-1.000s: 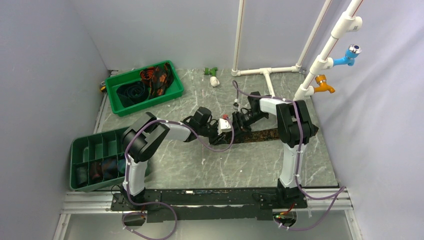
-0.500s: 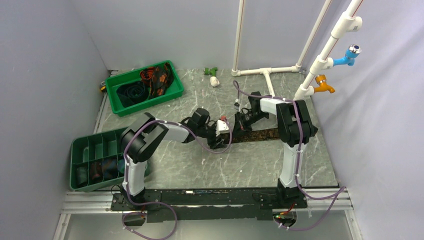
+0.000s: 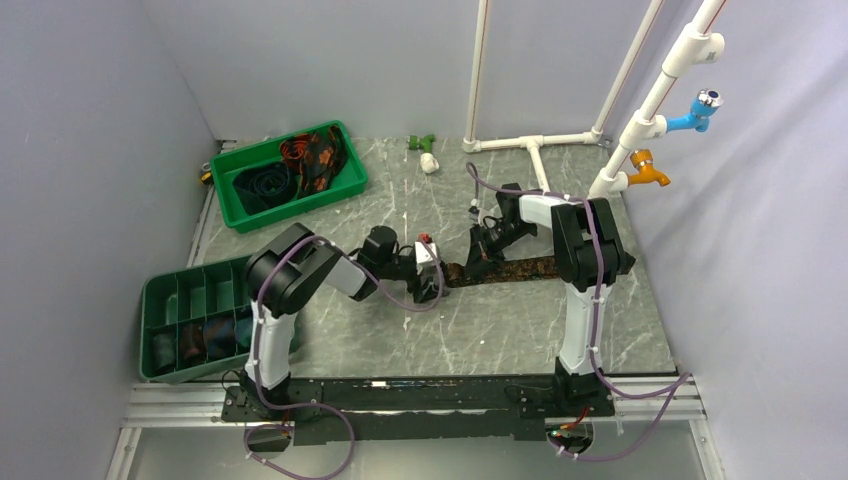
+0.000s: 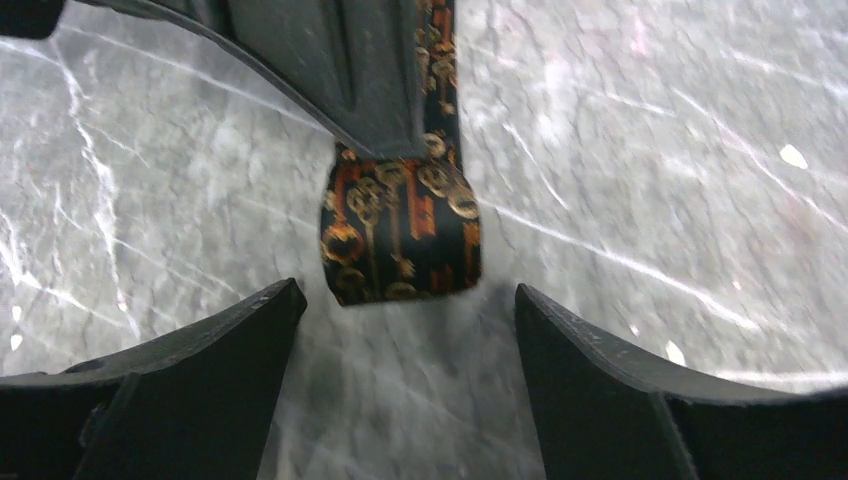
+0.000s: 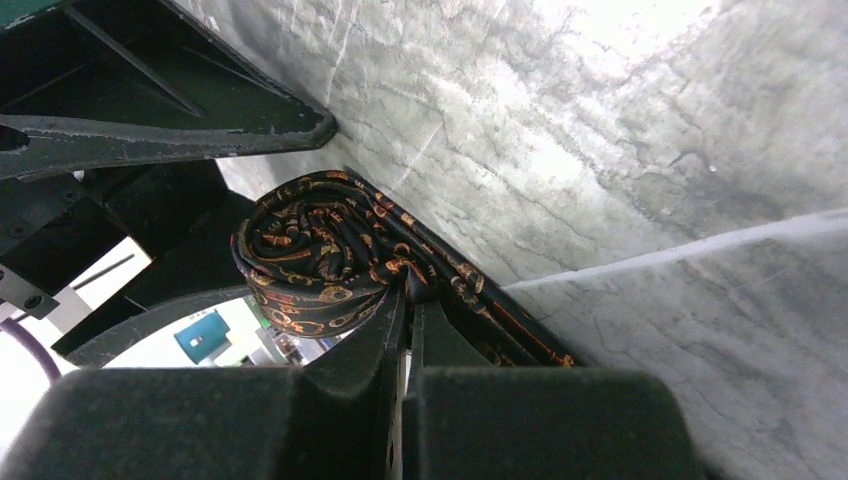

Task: Roll the ties
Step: Roll the tie at the center of the board.

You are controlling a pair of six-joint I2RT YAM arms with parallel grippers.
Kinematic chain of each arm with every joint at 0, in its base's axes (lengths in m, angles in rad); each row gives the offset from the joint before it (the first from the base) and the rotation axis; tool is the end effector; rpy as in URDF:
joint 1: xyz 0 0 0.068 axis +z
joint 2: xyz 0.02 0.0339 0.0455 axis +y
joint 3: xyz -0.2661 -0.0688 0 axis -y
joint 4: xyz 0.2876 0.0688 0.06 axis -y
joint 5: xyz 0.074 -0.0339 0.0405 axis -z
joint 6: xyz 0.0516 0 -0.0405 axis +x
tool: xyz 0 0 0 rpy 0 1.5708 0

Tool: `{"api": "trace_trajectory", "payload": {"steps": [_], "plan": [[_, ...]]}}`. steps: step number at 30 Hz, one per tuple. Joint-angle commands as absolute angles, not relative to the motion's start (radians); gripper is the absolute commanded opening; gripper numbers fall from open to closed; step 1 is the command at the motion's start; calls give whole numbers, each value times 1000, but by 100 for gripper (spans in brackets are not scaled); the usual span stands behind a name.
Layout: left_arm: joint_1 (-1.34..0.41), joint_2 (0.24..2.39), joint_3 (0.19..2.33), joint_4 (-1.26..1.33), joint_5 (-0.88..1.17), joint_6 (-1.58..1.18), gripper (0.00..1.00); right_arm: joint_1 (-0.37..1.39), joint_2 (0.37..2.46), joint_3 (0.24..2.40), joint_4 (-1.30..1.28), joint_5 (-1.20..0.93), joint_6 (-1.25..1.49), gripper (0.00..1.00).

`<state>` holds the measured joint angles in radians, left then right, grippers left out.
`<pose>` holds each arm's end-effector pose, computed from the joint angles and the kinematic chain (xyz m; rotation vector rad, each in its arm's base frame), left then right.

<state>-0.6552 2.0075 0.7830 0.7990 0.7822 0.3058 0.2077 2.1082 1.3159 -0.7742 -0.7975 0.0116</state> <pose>0.2850 -0.2649 0.0588 1.3484 1.4758 -1.0010 0.3851 0.1189 0.0694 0.2789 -2.8089 -1.1828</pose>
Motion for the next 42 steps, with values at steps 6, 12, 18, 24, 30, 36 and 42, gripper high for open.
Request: {"api": "trace_trajectory", "payload": {"steps": [6,12,18,24,30,36,42], "plan": [[-717,2238,846,1081,774,84,68,210,2199,1312,-766,-521,-39,0],[-754,2313,839,1212,759,13,55,215,2206,1302,-753,-521,-30,0],[-764,2375,879,1246,732,-56,43,239,2221,1299,-739,-529,-20,0],[-765,2296,853,1099,712,45,27,265,2206,1292,-723,-554,-12,0],[-758,2199,885,710,669,195,16,286,2189,1303,-744,-574,-22,6],[-733,2147,961,305,622,345,4,242,2140,1341,-822,-644,-53,29],[-714,2157,1056,18,575,445,0,230,2089,1362,-913,-723,-137,40]]}}
